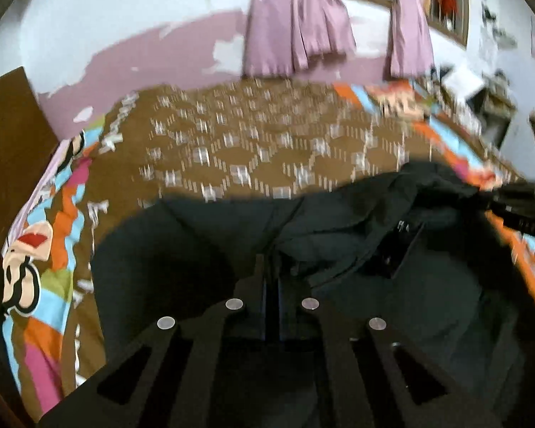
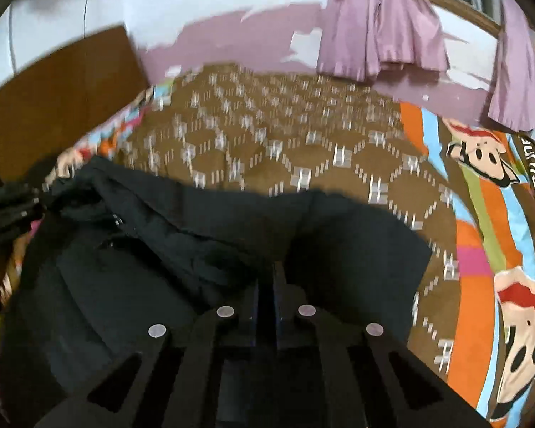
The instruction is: Fold large clothes
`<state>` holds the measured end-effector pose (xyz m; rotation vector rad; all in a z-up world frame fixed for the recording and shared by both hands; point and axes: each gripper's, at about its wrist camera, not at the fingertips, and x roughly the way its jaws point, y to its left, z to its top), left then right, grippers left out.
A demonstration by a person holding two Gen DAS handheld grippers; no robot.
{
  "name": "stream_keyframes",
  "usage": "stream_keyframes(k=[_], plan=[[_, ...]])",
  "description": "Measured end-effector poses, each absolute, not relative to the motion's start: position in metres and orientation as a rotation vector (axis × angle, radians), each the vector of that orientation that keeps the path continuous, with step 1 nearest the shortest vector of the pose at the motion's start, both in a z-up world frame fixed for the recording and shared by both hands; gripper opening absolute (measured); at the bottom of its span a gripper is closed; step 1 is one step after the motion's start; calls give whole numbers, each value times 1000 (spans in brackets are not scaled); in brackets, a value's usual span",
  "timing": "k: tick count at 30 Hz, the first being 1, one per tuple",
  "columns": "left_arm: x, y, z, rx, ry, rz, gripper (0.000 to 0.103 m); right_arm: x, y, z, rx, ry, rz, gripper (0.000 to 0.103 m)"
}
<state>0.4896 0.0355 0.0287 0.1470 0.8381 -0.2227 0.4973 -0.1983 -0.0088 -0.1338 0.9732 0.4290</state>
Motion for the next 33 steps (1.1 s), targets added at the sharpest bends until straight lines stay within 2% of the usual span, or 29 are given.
stream_keyframes(k=[3,7,11,12,13,14,16,18,21,24,27,32,33], plan=[[496,30,2,162,913,-209,2,498,-199,-35,-118,1023,404,5],[502,27,-21,184,921,-198,2,503,-197,-69,-121,1051,384,5],[499,31,-24,172,850,-219,2,498,-202,-70,-89,1003,397,7],[492,37,-20,137,821,-239,5,495,-205,-64,-76,984,401,9],[488,43,-16,110,802,-254,6,491,-209,-57,-61,966,409,16],[483,48,-11,84,784,-264,10,487,-213,-50,-44,947,419,29],[473,55,1,53,739,-250,24,479,-223,-30,3,891,420,44],[461,65,20,-7,648,-250,36,474,-230,-10,47,833,434,44],[460,70,47,-73,548,-248,44,482,-224,15,57,777,429,44],[485,59,63,-91,548,-266,44,505,-201,28,96,776,460,44],[514,37,63,-56,600,-289,44,538,-173,17,196,897,552,44],[534,14,25,5,787,-395,43,546,-159,-25,253,1055,591,43],[533,12,14,41,826,-407,40,543,-158,-31,232,1071,598,43]])
